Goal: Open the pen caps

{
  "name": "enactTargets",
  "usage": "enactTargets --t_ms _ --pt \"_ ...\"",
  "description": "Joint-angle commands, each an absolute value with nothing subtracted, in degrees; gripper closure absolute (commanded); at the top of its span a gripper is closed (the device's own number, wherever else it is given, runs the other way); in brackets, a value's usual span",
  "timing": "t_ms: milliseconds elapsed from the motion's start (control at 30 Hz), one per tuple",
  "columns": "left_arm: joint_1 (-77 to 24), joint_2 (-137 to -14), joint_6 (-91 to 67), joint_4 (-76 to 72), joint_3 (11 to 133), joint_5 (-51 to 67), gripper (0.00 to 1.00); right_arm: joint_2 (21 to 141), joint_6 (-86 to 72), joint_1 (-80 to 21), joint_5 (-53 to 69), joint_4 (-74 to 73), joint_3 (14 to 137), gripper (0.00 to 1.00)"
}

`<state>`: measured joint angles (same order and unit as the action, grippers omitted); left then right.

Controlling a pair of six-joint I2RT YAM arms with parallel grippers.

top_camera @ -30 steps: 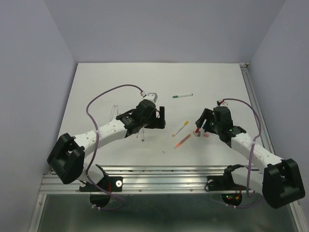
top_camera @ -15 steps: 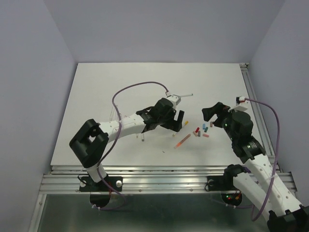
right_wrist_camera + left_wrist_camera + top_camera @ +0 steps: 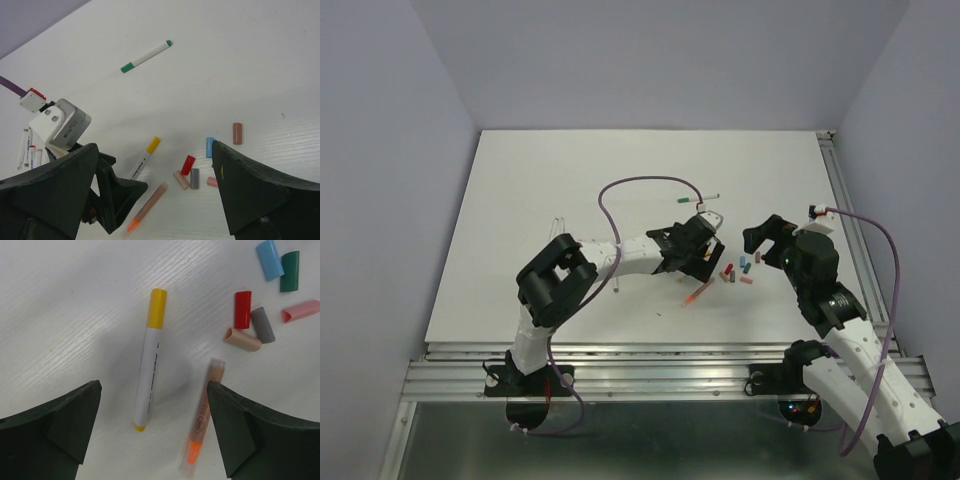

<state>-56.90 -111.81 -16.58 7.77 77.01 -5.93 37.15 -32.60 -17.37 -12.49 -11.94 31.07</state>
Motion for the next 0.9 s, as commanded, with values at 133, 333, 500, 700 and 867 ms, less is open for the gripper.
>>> enactTargets --t_ms 133,333,500,700,867 --pt "-56.5 -115.1 -15.6 10.7 80.8 -9.0 0.17 36.4 -32.8 -17.6 -14.8 -11.6 30.4 0.00" --pt "-56.6 -117.8 -15.8 12.0 82.1 -10.5 0.36 36.8 -32.7 -17.6 -14.1 -11.5 30.5 0.00" --pt "-57.2 -120.1 -16.3 15.3 83.2 -14.4 0.52 37.0 -32.8 -17.6 -15.0 -11.9 30.5 0.00" --pt "-58.2 -121.9 -15.9 15.8 82.6 -14.7 0.69 37.1 -33.0 -17.6 -15.8 -12.0 30.6 0.00" --pt "-58.2 -122.7 -15.9 14.6 81.3 -12.3 1.00 36.9 -33.1 -17.6 -16.2 -12.3 30.6 0.00"
